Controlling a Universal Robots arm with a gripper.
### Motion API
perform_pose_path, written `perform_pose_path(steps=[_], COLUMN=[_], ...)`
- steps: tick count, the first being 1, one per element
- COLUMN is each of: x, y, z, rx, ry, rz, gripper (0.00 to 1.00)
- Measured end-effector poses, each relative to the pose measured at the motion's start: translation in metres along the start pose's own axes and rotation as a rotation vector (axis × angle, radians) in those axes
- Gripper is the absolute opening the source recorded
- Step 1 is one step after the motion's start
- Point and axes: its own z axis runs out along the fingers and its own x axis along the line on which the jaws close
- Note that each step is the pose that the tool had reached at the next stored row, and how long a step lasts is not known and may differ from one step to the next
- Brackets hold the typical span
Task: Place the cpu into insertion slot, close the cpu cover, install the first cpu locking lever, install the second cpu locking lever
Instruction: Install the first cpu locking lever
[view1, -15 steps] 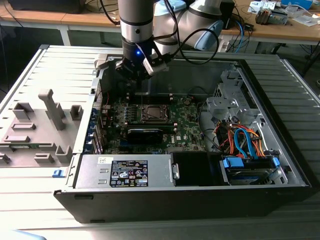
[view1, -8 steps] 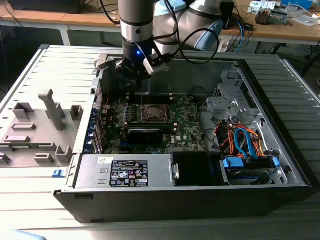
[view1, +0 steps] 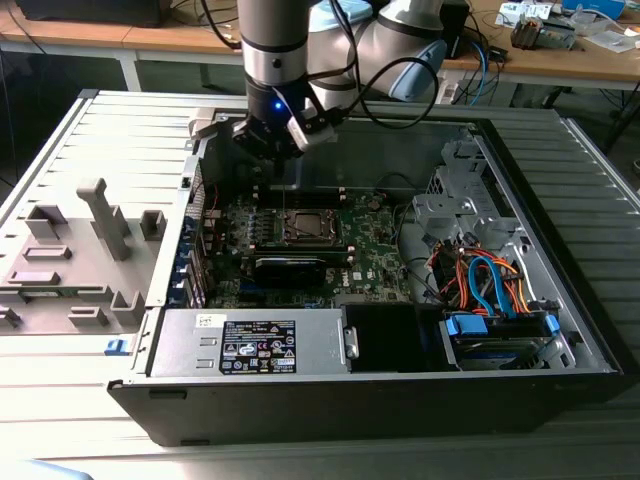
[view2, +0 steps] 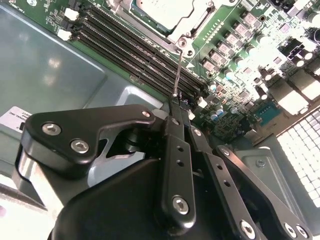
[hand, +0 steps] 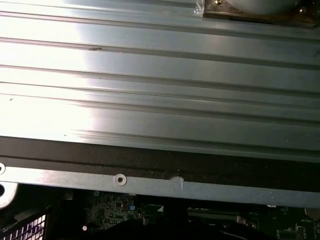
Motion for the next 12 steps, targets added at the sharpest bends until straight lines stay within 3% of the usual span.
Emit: perform_pose_path(steps=[12], x=[-0.0006], y=[-0.0001], z=[0.0006], rx=[0.0026], ry=[0.0004], rz=[0.000], gripper=[0.11])
